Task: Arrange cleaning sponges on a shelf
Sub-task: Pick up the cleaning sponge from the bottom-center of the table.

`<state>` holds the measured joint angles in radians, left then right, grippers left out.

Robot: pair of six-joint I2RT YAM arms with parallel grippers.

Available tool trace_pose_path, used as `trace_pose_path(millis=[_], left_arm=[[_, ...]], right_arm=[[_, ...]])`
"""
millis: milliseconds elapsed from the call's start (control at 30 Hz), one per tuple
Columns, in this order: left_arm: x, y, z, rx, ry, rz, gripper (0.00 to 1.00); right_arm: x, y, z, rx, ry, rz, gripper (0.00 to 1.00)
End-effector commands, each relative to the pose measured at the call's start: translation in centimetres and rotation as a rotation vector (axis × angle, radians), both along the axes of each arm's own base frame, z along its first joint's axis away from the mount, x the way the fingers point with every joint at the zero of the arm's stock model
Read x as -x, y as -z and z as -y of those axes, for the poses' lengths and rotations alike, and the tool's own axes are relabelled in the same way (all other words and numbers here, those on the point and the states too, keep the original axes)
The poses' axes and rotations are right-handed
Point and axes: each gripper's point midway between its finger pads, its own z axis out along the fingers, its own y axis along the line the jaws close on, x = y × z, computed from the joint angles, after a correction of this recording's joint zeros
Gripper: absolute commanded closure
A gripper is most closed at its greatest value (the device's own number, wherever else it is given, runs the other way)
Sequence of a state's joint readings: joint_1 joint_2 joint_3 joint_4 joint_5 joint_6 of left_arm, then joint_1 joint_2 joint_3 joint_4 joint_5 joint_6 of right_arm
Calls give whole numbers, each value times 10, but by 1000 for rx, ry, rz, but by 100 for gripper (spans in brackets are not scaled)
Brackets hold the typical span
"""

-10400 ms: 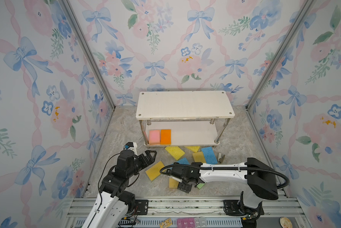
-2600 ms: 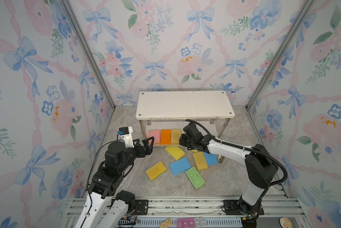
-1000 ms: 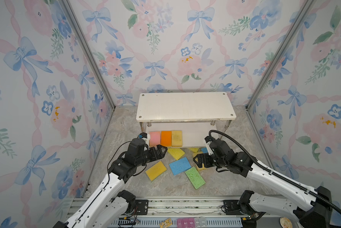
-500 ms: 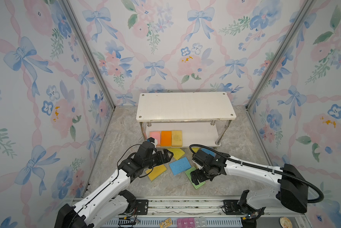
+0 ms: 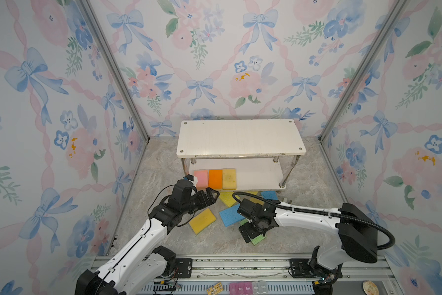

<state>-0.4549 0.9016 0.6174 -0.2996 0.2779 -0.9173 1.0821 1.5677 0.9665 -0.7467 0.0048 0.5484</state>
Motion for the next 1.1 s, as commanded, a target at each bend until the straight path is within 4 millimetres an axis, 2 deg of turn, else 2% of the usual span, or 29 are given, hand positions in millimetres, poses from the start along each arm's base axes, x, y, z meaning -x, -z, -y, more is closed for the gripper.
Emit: trace_pose_path(millis=[0, 100, 467, 533, 633, 733, 900, 1067], left_arm=[[-1, -6, 1, 10, 20, 28, 2], [0, -7, 2, 16, 19, 27, 2], [3, -7, 5, 26, 47, 21, 2], [5, -3, 7, 20, 65, 16, 2], [7, 5, 9, 3, 96, 3, 2], [9, 12, 10, -3, 108, -15, 2], [10, 2, 13, 25, 81, -8, 2], [13, -7, 22, 62, 48, -8, 2]], right_arm=[[2, 7, 4, 24, 18, 6, 0], [4, 13, 5, 17, 33, -4, 2], [5, 23, 8, 25, 88, 15, 18], [3, 23, 10, 42, 91, 39, 18], [0, 28, 13, 87, 93, 65, 10], [1, 33, 9, 97, 73, 68, 10], [9, 24, 3, 80, 36, 76, 21], [14, -7, 8, 37, -6, 97, 36]])
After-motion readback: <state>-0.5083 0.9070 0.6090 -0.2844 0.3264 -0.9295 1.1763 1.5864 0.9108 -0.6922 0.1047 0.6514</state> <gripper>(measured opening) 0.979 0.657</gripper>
